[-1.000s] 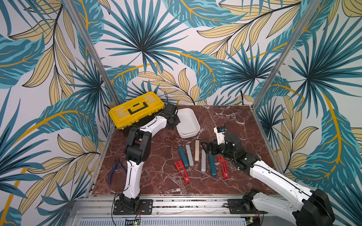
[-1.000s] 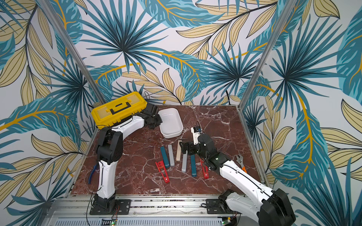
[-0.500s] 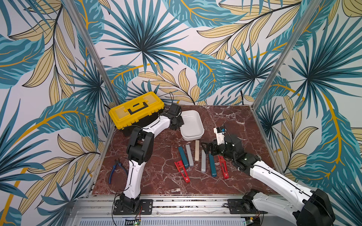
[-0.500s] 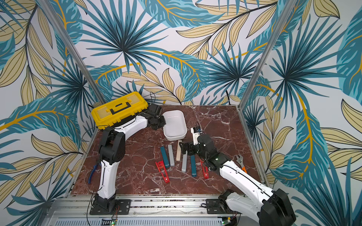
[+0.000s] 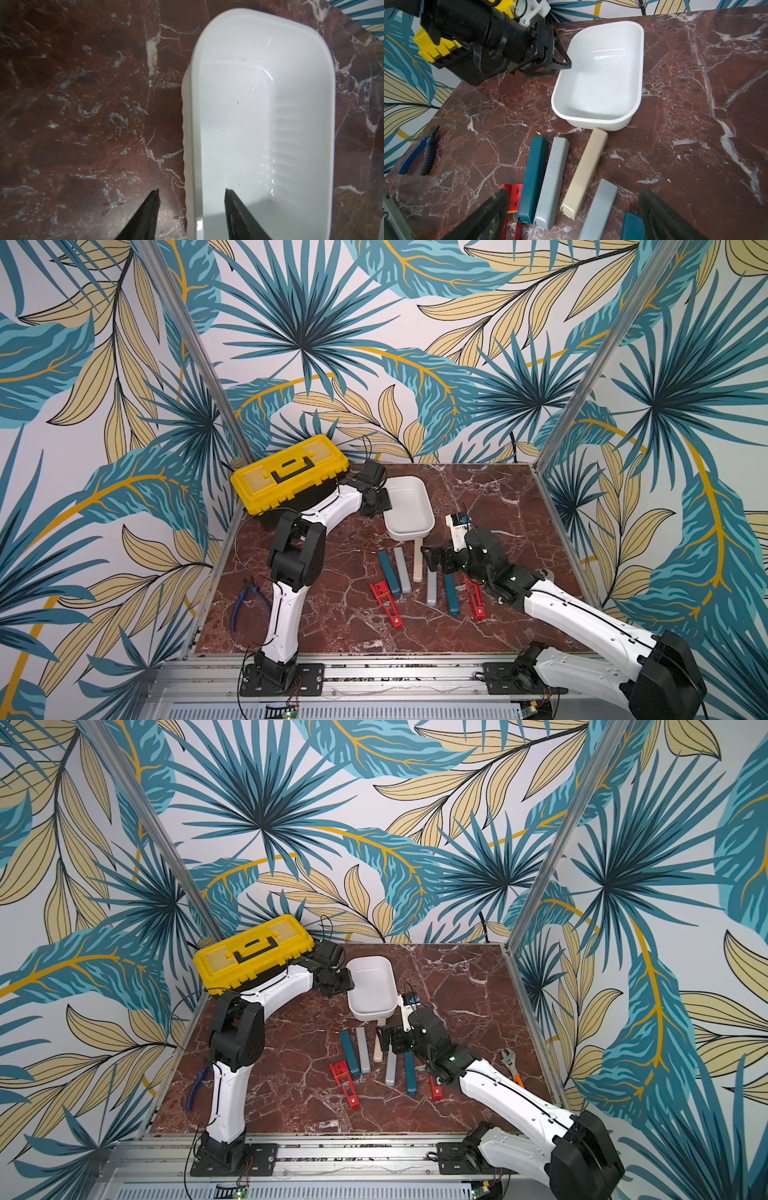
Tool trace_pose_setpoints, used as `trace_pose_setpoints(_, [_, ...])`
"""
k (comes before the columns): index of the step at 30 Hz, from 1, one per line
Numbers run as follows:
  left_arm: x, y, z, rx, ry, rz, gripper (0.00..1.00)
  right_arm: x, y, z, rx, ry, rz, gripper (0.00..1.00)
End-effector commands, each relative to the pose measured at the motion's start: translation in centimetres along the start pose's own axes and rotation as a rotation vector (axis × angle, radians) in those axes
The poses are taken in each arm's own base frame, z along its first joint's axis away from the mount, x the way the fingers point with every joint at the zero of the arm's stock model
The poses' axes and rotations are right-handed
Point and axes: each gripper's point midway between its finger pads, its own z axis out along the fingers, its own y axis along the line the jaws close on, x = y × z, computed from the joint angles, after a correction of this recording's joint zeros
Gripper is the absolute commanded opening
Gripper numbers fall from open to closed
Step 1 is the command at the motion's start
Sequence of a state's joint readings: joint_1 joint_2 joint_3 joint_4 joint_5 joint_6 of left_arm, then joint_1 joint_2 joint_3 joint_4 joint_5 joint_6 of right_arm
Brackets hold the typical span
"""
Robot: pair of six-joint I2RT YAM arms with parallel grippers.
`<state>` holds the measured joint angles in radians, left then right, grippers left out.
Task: Put the pruning pliers into the storage box
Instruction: Move the storage box to the center of the board, then pick up the pruning pliers from the center of the board.
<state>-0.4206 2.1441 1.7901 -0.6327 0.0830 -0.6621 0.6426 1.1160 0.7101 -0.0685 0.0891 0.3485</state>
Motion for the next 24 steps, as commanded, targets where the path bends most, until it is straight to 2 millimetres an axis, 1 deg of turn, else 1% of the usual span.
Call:
trace_pose_setpoints(1, [-2.3, -0.2, -4.9, 0.005, -0.084, 0.020, 0.54, -1.1, 0.4, 0.3, 0.031, -0.005, 0.008, 0.99])
trace_pose_setpoints(3, [-2.8, 0.1, -6.9, 0.042, -0.136, 0.011, 0.55, -0.8, 1.2, 1.0, 0.027, 0.020, 0.007, 0.99])
trace_pose_setpoints(4, [-3.1, 0.2, -8.3, 0.070, -0.174, 0.008, 0.55, -0.7, 1.6, 1.5, 0.033, 0.032, 0.005, 1.00])
trace_pose_setpoints(7, [-3.6, 1.7, -12.2, 0.094, -0.269, 0.023, 0.56, -0.2, 2.6, 2.8, 0.054, 0.058, -0.001, 0.99])
trace_pose_setpoints(8, [-3.3, 2.4, -13.1, 0.073, -0.288, 0.043, 0.58, -0.2, 2.7, 3.1, 0.064, 0.058, 0.007, 0.99])
trace_pose_setpoints(10, [-2.7, 3.6, -14.3, 0.042, -0.315, 0.089, 0.61, 0.0, 3.0, 3.8, 0.069, 0.058, 0.026, 0.99])
trace_pose_setpoints(12, [-1.8, 4.8, -14.9, 0.023, -0.315, 0.113, 0.61, 0.2, 3.1, 4.4, 0.077, 0.063, 0.044, 0.98])
trace_pose_setpoints(15, [-0.7, 6.8, -15.1, 0.048, -0.307, 0.082, 0.59, 1.2, 3.2, 5.6, 0.096, 0.113, 0.057, 0.89])
trace_pose_setpoints(17, [-0.4, 8.0, -15.4, 0.082, -0.323, 0.049, 0.59, 2.0, 3.1, 6.3, 0.119, 0.142, 0.055, 0.88])
trace_pose_setpoints(21, [0.0, 10.0, -15.1, 0.082, -0.349, 0.039, 0.54, 2.4, 1.8, 6.8, 0.203, 0.138, 0.070, 0.84])
trace_pose_setpoints(24, [0.1, 10.6, -14.4, 0.081, -0.326, 0.017, 0.54, 2.5, 1.3, 7.1, 0.233, 0.133, 0.073, 0.81])
